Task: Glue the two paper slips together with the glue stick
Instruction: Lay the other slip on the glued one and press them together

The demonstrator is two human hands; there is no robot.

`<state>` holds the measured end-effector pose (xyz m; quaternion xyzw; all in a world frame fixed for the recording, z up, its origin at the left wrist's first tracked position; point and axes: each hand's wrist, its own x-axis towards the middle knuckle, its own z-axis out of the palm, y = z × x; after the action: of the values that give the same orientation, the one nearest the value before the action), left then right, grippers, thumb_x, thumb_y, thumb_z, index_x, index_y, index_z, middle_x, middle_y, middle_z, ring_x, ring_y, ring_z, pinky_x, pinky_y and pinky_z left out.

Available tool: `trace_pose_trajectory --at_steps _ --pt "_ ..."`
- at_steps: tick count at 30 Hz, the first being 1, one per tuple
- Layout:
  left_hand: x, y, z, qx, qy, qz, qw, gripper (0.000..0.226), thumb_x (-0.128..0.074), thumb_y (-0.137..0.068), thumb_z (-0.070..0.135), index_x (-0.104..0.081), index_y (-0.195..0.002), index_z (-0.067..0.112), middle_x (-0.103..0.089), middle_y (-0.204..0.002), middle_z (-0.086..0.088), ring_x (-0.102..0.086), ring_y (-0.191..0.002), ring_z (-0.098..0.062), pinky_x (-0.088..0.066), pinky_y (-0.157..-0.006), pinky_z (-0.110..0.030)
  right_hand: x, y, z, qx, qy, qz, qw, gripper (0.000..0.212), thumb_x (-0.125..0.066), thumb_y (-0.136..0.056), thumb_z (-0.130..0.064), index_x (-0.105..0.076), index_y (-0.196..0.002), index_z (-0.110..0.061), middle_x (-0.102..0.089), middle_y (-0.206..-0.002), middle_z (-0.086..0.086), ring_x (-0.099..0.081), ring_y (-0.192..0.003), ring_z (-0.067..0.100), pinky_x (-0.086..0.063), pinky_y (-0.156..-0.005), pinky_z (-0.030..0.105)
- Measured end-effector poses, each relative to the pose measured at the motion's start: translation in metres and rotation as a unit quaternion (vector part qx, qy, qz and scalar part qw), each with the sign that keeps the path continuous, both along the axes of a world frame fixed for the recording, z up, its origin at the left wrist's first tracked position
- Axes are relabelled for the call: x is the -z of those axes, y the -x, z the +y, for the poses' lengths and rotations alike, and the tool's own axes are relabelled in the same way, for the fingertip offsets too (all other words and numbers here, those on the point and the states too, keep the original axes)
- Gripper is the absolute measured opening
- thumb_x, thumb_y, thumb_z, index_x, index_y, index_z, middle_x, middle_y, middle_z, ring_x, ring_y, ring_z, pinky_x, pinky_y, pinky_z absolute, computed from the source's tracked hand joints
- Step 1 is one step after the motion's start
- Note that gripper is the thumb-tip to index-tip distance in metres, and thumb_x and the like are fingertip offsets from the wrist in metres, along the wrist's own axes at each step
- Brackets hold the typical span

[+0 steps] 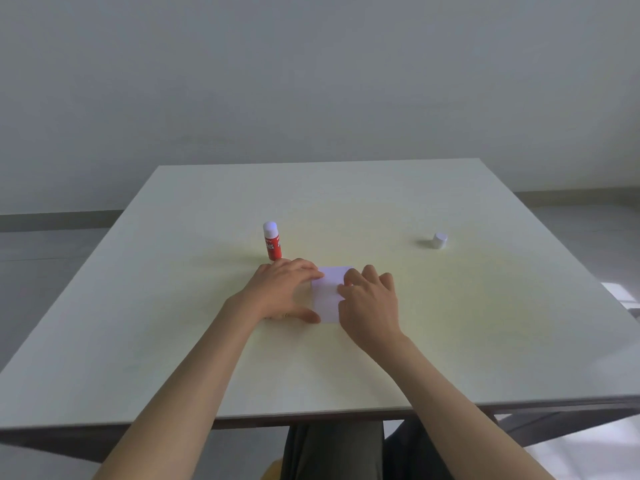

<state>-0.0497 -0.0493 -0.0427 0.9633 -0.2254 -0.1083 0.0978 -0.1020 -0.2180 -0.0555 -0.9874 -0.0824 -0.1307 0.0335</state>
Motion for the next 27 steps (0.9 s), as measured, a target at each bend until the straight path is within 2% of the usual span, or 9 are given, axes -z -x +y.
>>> trace_pose_trajectory --at_steps 2,4,8,13,16,27 --pt "0.000 0.001 -0.001 0.000 -0.002 0.005 1.000 0.082 -0.069 -0.067 0.060 -0.037 -0.139 0.036 -0.034 -0.146 0.016 -0.033 -0.134 -0.014 -0.031 -0.105 -0.035 0.003 0.000 0.005 -0.038 -0.004 -0.005 0.999 0.015 -0.056 -0.057 -0.004 -0.065 -0.056 -0.016 -0.062 -0.065 -0.003 -0.053 -0.065 0.025 -0.033 -0.057 0.030" --pt "0.000 0.002 -0.001 -0.001 -0.009 0.009 1.000 0.082 -0.067 -0.069 0.060 -0.034 -0.140 0.037 -0.031 -0.148 0.017 -0.030 -0.136 -0.014 -0.029 -0.107 -0.036 0.005 -0.001 0.005 -0.074 -0.017 -0.016 0.997 0.026 -0.052 -0.061 -0.005 -0.070 -0.069 -0.020 -0.065 -0.071 -0.004 -0.055 -0.069 0.026 -0.037 -0.058 0.031" --pt "0.002 0.004 -0.002 0.001 -0.026 0.011 1.000 0.080 -0.063 -0.073 0.057 -0.029 -0.143 0.036 -0.025 -0.151 0.015 -0.024 -0.139 -0.013 -0.026 -0.109 -0.037 0.000 -0.004 -0.009 -0.095 -0.017 -0.021 0.995 0.034 -0.062 -0.059 -0.005 -0.074 -0.079 -0.030 -0.070 -0.081 -0.009 -0.057 -0.068 0.025 -0.038 -0.058 0.030" --pt "0.003 0.008 0.000 0.015 -0.039 0.017 0.999 0.080 -0.058 -0.079 0.056 -0.023 -0.147 0.032 -0.018 -0.156 0.013 -0.019 -0.142 -0.010 -0.024 -0.112 -0.038 0.000 -0.011 -0.033 -0.112 -0.032 -0.005 0.993 0.037 -0.054 -0.072 -0.006 -0.074 -0.094 -0.028 -0.072 -0.102 -0.009 -0.056 -0.083 0.028 -0.035 -0.068 0.034" --pt "0.004 0.008 0.001 0.019 -0.042 0.025 0.999 0.079 -0.056 -0.082 0.056 -0.020 -0.148 0.031 -0.014 -0.157 0.012 -0.014 -0.144 -0.011 -0.021 -0.114 -0.039 0.000 -0.014 -0.041 -0.138 -0.009 0.016 0.990 0.040 -0.046 -0.079 -0.008 -0.070 -0.104 -0.027 -0.068 -0.113 -0.013 -0.052 -0.093 0.028 -0.034 -0.074 0.035" --pt "0.009 0.009 0.003 0.016 -0.013 0.042 0.999 0.077 -0.053 -0.083 0.058 -0.017 -0.148 0.034 -0.009 -0.157 0.017 -0.005 -0.146 -0.010 -0.015 -0.116 -0.037 -0.002 -0.011 -0.010 -0.214 -0.023 -0.002 0.977 0.034 -0.053 -0.071 -0.006 -0.074 -0.092 -0.022 -0.073 -0.101 -0.010 -0.057 -0.084 0.029 -0.042 -0.068 0.035"
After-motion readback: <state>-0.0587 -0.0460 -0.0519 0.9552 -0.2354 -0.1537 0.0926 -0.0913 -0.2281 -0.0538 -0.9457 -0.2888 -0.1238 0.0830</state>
